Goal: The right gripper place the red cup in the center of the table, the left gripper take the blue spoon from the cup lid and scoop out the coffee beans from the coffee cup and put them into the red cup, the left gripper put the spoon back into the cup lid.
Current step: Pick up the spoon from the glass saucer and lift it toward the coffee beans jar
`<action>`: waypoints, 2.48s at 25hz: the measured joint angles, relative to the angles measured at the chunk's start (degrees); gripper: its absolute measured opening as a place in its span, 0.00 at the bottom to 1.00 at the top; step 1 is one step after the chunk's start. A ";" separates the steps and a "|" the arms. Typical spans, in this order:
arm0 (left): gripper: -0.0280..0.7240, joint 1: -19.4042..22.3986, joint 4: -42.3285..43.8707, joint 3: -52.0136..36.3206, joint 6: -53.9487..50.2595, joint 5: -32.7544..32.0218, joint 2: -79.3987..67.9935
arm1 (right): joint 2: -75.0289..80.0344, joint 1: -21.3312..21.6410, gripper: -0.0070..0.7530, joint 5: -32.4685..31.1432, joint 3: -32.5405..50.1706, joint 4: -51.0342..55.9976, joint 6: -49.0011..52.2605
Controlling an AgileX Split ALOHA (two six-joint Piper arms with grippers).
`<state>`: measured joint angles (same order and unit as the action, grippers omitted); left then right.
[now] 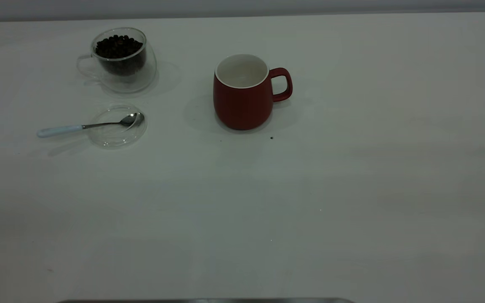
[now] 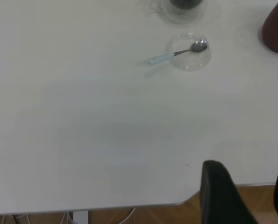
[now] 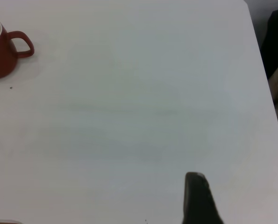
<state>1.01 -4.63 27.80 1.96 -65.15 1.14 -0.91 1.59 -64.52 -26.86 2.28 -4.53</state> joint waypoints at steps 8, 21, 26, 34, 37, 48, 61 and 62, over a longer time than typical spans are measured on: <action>0.50 0.00 -1.29 0.80 -4.66 3.11 0.00 | 0.00 0.00 0.64 0.00 0.00 0.00 0.00; 0.50 0.00 4.63 20.12 -9.12 14.37 -30.44 | 0.00 0.00 0.64 0.00 0.00 0.00 0.00; 0.50 0.00 1.63 28.69 -8.30 17.09 -42.77 | 0.00 0.00 0.64 0.00 0.00 0.00 0.00; 0.55 0.00 5.05 29.97 -5.45 17.70 -62.46 | 0.00 0.00 0.64 0.00 0.00 0.00 0.00; 0.62 0.00 5.52 29.97 -2.93 19.54 -66.69 | 0.00 0.00 0.64 0.00 0.00 0.00 0.00; 0.81 4.11 20.89 30.26 -17.84 23.09 -81.97 | 0.00 0.00 0.64 0.00 0.00 0.00 0.00; 0.81 9.61 6.90 34.96 -6.92 24.68 -106.46 | 0.00 0.00 0.64 0.00 0.00 0.00 0.00; 0.81 9.61 5.36 35.99 -5.42 24.84 -108.72 | 0.00 0.00 0.64 0.00 0.00 0.00 0.00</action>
<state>10.62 0.73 63.79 -3.46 -40.31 -107.58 -0.91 1.59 -64.52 -26.86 2.28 -4.53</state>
